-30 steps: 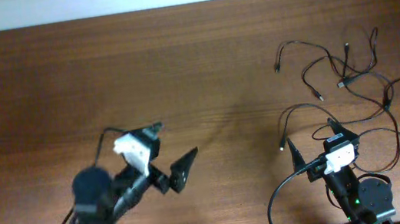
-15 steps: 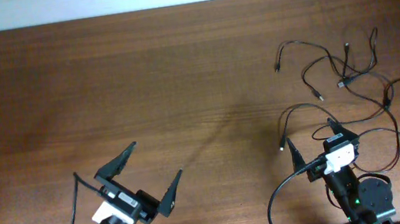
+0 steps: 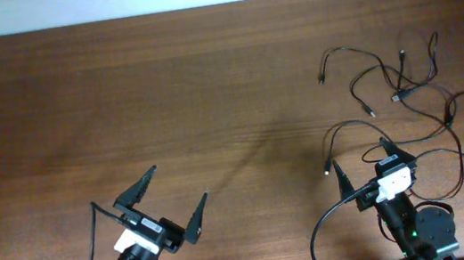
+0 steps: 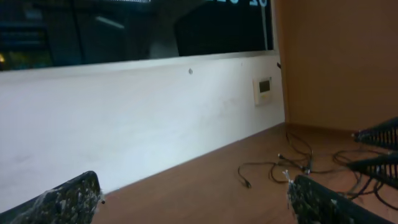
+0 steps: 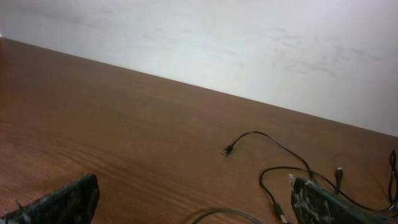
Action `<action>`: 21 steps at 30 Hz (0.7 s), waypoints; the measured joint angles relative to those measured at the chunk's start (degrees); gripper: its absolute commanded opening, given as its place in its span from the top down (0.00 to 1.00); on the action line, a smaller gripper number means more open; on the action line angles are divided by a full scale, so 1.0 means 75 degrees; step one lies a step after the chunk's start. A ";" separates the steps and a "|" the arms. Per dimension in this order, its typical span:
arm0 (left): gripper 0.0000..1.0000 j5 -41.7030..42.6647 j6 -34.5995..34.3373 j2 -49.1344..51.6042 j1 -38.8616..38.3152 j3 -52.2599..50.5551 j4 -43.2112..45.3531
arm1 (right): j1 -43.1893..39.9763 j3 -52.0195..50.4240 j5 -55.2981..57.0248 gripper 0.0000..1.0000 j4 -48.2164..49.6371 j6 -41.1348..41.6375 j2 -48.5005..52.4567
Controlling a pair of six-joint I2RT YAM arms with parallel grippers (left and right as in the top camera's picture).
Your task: Untangle cables
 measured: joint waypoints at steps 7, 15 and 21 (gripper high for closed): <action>0.01 0.0000 -0.0003 -0.0003 -0.0050 -0.0189 -0.0723 | 0.0000 0.0000 0.0000 0.01 0.0000 0.0006 0.0000; 0.01 0.0003 0.0000 -0.0023 -0.0050 -0.0227 -0.2629 | 0.0000 0.0000 0.0000 0.01 0.0000 0.0000 0.0000; 0.01 0.0003 0.0000 -0.0023 -0.0050 -0.0227 -0.2629 | 0.0000 0.0000 -0.0003 0.01 0.0000 -0.0003 0.0000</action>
